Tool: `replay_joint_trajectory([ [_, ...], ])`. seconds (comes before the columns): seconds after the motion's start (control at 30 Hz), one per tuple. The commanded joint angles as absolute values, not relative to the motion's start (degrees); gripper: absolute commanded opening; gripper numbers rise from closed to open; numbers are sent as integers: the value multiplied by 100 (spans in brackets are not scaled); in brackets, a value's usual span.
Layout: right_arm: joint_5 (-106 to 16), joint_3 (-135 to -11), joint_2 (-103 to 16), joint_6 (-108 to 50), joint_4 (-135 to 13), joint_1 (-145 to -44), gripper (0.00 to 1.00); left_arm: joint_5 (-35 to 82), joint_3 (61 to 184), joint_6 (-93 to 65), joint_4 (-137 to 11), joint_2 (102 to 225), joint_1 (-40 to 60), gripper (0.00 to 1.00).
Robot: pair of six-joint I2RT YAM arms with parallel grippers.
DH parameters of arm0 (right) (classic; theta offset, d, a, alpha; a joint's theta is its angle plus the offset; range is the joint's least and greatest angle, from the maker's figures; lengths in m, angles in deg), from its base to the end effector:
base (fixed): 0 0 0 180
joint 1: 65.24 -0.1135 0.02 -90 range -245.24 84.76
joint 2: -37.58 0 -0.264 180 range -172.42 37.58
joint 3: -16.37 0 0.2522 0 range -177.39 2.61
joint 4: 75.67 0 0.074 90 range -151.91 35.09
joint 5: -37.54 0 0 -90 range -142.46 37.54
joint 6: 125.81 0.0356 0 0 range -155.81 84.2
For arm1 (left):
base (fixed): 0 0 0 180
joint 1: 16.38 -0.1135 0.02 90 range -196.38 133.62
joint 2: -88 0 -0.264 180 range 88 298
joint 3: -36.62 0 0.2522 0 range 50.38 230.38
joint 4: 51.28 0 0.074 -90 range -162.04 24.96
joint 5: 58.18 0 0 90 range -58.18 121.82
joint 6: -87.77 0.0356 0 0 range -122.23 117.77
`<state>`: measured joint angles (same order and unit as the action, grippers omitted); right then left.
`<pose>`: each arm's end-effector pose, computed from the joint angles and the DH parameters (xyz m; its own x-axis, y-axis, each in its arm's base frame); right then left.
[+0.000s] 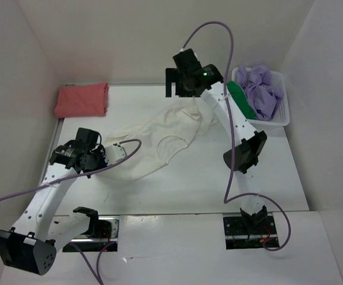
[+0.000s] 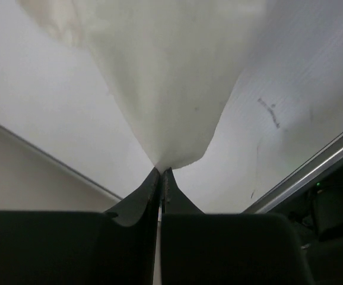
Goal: Fold and stack the t-shirts
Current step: Flatten out the tshirt
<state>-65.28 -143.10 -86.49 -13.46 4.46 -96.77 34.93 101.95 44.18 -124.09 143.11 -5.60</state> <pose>0.3883 0.2290 0.4018 -0.6976 0.0070 -0.7164 -0.1192 0.9849 0.1257 0.1650 -0.0295 0.2775 -0.4838 0.8283 -0.2825 0.7435 0.5593 0.3666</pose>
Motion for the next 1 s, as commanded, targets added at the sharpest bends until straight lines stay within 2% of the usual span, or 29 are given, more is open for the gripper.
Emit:
replay_joint_trajectory([
  [0.0, -7294, -13970, -7602, -1401, 963, -10013, 100, 1911, 11206, 4769, -12997, 14573, -259, 0],
  [0.07, -7242, -13070, -7082, -1252, 903, -10013, 100, 1069, 11793, 4927, -13174, 14872, 169, 0],
  [0.1, -7180, -12637, -6427, -1251, 780, -10066, 100, 881, 11962, 4927, -13227, 14969, 390, 0],
  [0.13, -7128, -11632, -6072, -1138, 466, -10066, 100, 749, 12112, 4719, -13228, 15196, 644, 0],
  [0.2, -7013, -10607, -5030, -726, 165, -10066, 100, 511, 12691, 4367, -12991, 15739, 1549, 0],
  [0.23, -7013, -9654, -4718, -541, -2, -10005, 100, 432, 12946, 4086, -12938, 15978, 1857, 0],
  [0.27, -6961, -9218, -4419, -331, -56, -10005, 100, 205, 13227, 3971, -12885, 16233, 2356, 3],
  [0.3, -6960, -8813, -3868, 106, -56, -9865, 100, 72, 13812, 3848, -12885, 16723, 2596, 13],
  [0.33, -6856, -8104, -3602, 320, -195, -9786, 100, -51, 14097, 3751, -12833, 16936, 2816, 33],
  [0.37, -6768, -7793, -3364, 505, -249, -9715, 100, -261, 14352, 3750, -12832, 17130, 3174, 57],
  [0.4, -6636, -7529, -3153, 794, -249, -9654, 100, -263, 14572, 3750, -12832, 17358, 3326, 89],
  [0.43, -6635, -7117, -2837, 944, -302, -9653, 100, -263, 14827, 3750, -12832, 17360, 3441, 98],
  [0.47, -6635, -6939, -2730, 1094, -302, -9653, 100, -263, 14829, 4019, -12832, 17360, 3503, 100],
  [0.57, -6109, -6148, -2457, 1437, -764, -9653, 100, 709, 14235, 3787, -12010, 16878, 3503, 100],
  [0.6, -5786, -5720, -2456, 1516, -1029, -9775, 100, 1478, 14075, 3637, -11858, 16746, 3294, 100],
  [0.67, -5686, -5348, -2604, 1824, -1748, -10337, 100, 2046, 13366, 3251, -11270, 16440, 2960, 100],
  [0.8, -5686, -5504, -3886, 1904, -2235, -10927, 100, 2680, 12459, 2564, -10539, 15999, 1898, 100],
  [0.83, -5633, -5591, -4411, 1712, -2331, -10980, 100, 2742, 12299, 2433, -10312, 15937, 1730, 100],
  [0.97, -5413, -6039, -5249, 1473, -2798, -11121, 100, 2655, 11781, 2011, -10116, 15849, 974, 100],
])
